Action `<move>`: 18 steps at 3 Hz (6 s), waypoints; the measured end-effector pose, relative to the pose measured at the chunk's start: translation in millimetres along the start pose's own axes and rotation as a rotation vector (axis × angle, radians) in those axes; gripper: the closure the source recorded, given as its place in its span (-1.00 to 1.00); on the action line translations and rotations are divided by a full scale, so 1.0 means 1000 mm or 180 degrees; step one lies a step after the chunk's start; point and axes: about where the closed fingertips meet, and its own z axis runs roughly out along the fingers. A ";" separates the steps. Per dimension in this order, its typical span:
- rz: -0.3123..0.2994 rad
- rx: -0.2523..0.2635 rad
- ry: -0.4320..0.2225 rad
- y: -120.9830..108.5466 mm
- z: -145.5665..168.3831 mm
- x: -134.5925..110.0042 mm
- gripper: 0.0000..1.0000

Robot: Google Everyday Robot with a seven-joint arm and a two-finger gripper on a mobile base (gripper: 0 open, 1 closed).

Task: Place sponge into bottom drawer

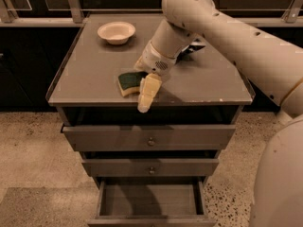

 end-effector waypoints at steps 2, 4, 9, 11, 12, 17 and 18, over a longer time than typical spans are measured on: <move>-0.0001 -0.0024 -0.0017 0.001 0.004 -0.002 -0.29; -0.0001 -0.0024 -0.0017 0.001 0.004 -0.002 0.64; 0.1137 0.0789 -0.0366 0.152 -0.093 0.001 1.00; 0.2052 0.0900 -0.0303 0.257 -0.088 0.088 1.00; 0.2050 0.0899 -0.0301 0.257 -0.088 0.088 1.00; 0.4179 0.1016 -0.0171 0.326 0.139 0.307 1.00; 0.4032 0.0940 -0.0095 0.305 0.162 0.306 1.00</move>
Offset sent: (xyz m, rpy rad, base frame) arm -0.0013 0.0032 -0.0023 0.0048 0.0067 0.0041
